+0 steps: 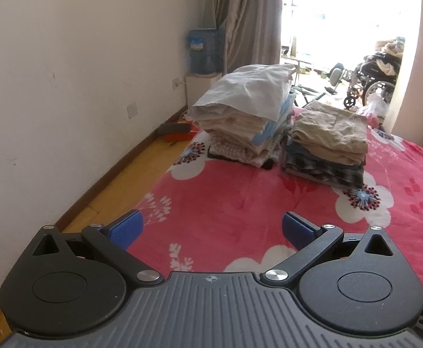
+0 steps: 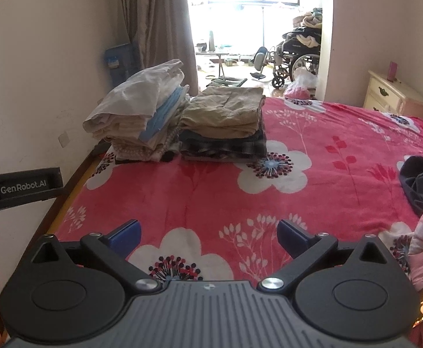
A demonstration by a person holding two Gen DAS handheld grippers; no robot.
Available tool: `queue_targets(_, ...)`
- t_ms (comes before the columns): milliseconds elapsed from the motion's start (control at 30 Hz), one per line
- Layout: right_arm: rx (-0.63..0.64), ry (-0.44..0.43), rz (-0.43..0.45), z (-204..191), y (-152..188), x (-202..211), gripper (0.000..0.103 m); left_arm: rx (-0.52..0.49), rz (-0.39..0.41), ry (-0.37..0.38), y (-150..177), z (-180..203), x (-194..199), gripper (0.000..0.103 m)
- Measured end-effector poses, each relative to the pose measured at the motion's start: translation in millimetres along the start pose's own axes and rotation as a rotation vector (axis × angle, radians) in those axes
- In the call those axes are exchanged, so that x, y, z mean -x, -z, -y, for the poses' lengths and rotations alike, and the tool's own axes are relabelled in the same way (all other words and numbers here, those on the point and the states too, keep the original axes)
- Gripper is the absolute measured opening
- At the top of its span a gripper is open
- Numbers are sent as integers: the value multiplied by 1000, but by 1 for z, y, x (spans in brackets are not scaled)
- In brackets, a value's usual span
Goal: Fold clothes
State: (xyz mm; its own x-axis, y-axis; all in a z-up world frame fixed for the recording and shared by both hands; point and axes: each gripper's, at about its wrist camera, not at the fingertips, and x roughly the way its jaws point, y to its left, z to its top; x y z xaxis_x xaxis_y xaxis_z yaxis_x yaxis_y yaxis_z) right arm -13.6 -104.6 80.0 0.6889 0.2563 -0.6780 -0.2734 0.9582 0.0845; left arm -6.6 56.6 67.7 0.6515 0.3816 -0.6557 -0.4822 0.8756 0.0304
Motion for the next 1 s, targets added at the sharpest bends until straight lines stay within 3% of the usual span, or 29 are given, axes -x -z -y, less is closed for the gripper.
queue_targets(1000,-9,11,3,-7,0,2,103,-27,58,-34,-4,-5,4,103)
